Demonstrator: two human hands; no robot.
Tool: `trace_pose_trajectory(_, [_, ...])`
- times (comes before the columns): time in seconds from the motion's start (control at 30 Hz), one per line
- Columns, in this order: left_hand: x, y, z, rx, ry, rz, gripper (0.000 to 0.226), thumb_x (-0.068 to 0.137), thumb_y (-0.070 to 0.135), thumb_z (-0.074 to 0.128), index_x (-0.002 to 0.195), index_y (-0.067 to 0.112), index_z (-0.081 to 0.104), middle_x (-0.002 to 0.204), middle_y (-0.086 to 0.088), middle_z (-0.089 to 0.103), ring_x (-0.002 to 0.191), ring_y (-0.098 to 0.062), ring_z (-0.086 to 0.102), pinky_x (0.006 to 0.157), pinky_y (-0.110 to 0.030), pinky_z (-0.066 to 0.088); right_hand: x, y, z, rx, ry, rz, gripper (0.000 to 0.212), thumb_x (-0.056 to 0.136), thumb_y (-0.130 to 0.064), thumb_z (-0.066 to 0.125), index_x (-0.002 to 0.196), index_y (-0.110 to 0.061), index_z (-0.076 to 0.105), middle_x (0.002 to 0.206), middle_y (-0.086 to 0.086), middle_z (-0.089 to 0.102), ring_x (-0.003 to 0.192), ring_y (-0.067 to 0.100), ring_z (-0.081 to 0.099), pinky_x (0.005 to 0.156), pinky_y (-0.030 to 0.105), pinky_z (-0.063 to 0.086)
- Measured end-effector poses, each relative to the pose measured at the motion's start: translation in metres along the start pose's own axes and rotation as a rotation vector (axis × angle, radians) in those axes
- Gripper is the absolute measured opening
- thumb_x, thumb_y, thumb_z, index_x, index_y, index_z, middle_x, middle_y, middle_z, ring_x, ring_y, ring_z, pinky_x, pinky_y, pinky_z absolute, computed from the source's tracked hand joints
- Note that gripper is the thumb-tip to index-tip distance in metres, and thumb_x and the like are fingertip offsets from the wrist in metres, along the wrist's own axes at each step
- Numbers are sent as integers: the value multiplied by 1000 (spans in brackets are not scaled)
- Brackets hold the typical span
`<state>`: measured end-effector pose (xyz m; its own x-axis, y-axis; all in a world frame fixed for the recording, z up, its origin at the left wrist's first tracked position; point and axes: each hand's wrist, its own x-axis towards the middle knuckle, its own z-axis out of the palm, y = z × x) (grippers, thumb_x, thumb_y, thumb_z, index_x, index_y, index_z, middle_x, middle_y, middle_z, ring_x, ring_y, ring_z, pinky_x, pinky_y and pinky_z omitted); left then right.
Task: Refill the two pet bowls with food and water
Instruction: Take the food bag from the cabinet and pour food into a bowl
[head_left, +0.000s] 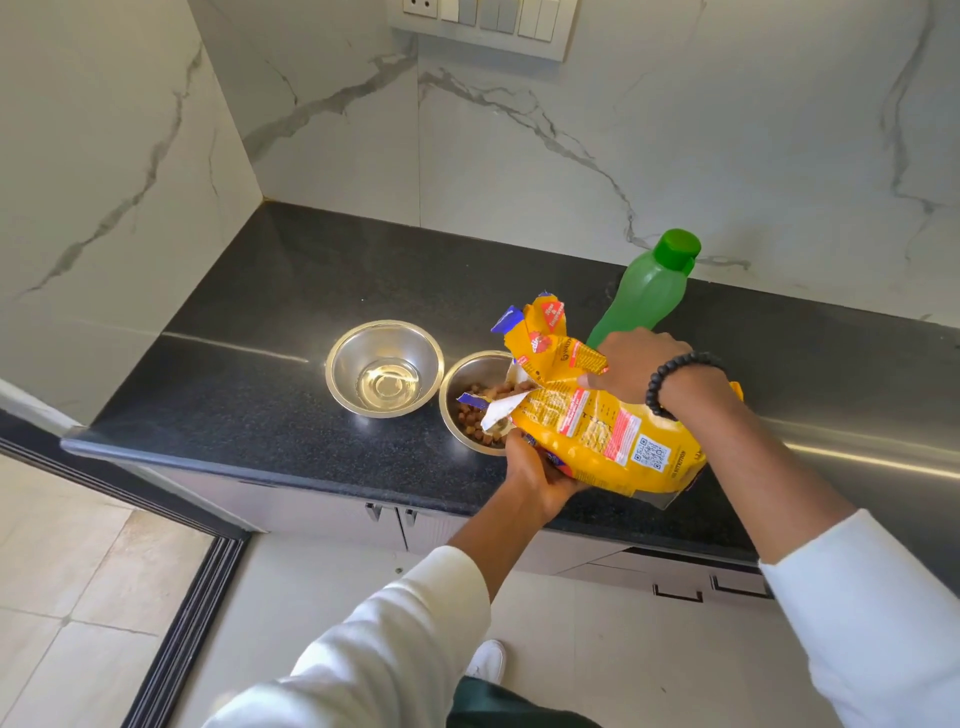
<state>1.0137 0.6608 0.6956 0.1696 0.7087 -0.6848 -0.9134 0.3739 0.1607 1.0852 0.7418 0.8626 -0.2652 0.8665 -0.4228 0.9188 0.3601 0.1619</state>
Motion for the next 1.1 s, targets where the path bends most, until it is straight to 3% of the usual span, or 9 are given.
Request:
trace_pose_trajectory(0.07, [-1, 1, 0, -2, -1, -6, 61, 97, 66, 32, 127, 25, 66, 119, -15, 72, 109, -41, 66, 75, -62, 58, 1, -3, -1, 12, 2, -7, 43, 94, -59, 51, 89, -16, 57, 112, 14, 66, 99, 36, 64, 82, 41, 49])
trace_pose_trajectory(0.17, [-1, 2, -2, 10, 1, 8, 59, 97, 65, 32, 127, 25, 65, 121, -15, 71, 112, -41, 65, 81, -64, 55, 1, -7, -2, -32, 1, 1, 55, 96, -57, 50, 123, -10, 58, 121, 15, 64, 105, 37, 63, 79, 40, 48])
trace_pose_trajectory(0.23, [-1, 3, -3, 14, -18, 7, 59, 98, 64, 32, 127, 25, 66, 119, -14, 72, 111, -40, 66, 80, -63, 56, 0, -9, -3, -11, 3, 7, 58, 96, -56, 51, 129, -9, 55, 123, 15, 63, 107, 37, 63, 81, 41, 49])
trace_pose_trajectory(0.53, [0, 3, -2, 17, -22, 9, 57, 97, 64, 36, 123, 24, 68, 115, -15, 74, 108, -40, 67, 81, -62, 56, -4, -12, -10, 5, 36, -1, 50, 97, -51, 53, 118, -7, 64, 118, 15, 66, 101, 35, 65, 73, 38, 45])
trace_pose_trajectory(0.8, [-4, -5, 1, 44, -39, -10, 57, 99, 62, 33, 126, 24, 67, 119, -14, 73, 110, -40, 67, 81, -62, 57, -7, -6, -5, -5, 19, 16, 52, 96, -53, 52, 120, -7, 60, 116, 15, 65, 101, 35, 64, 73, 39, 45])
trace_pose_trajectory(0.97, [-6, -7, 3, 49, -48, -22, 57, 100, 59, 30, 121, 23, 69, 115, -14, 74, 106, -39, 68, 77, -60, 58, -7, 0, -2, 3, 2, 29, 45, 96, -54, 52, 102, -10, 59, 112, 15, 65, 89, 33, 60, 75, 39, 45])
trace_pose_trajectory(1.1, [-7, -9, 4, 61, -48, -7, 60, 98, 64, 33, 122, 23, 69, 117, -14, 73, 111, -40, 66, 78, -61, 57, -11, 1, -1, 12, 6, 36, 50, 97, -53, 52, 115, -8, 62, 115, 15, 65, 96, 35, 63, 73, 38, 42])
